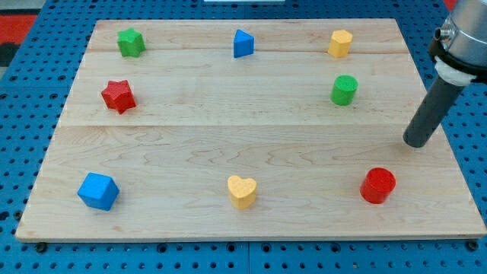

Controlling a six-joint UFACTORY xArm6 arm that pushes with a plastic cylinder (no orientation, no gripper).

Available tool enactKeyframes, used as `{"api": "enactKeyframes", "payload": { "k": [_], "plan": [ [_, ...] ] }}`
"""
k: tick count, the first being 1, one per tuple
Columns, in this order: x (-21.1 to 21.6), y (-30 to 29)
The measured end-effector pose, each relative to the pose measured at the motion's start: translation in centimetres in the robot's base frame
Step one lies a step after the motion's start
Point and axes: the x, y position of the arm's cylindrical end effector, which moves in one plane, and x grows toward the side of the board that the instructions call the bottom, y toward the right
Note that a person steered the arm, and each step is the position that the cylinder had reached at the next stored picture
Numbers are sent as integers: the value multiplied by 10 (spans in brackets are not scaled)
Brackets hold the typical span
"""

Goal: Push the green circle towards left of the board

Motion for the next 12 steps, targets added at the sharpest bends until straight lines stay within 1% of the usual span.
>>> {"api": "enactKeyframes", "payload": {
  "k": [1,7,9,11,12],
  "plan": [
    [-14,1],
    [-12,4],
    [-70,-24],
    [-88,-24],
    [-87,-24]
  ]
}}
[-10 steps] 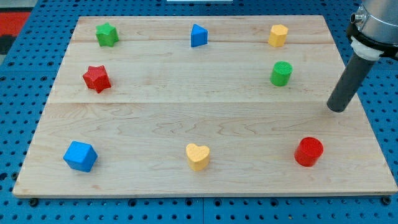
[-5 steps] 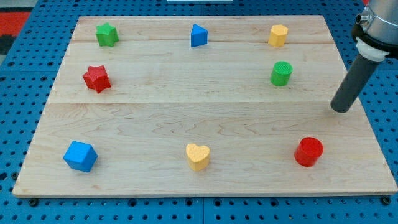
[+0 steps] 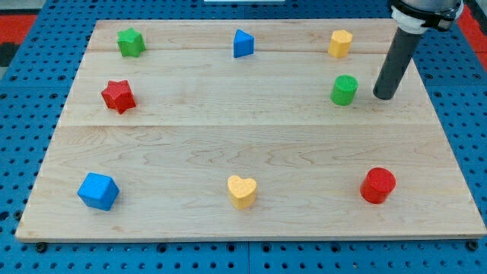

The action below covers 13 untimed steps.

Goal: Push the green circle towards left of the board

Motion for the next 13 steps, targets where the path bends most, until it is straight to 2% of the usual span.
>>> {"api": "enactKeyframes", "payload": {
  "k": [1,9,11,13],
  "plan": [
    [15,0],
    [7,20],
    [-17,-16],
    [-4,-107]
  ]
}}
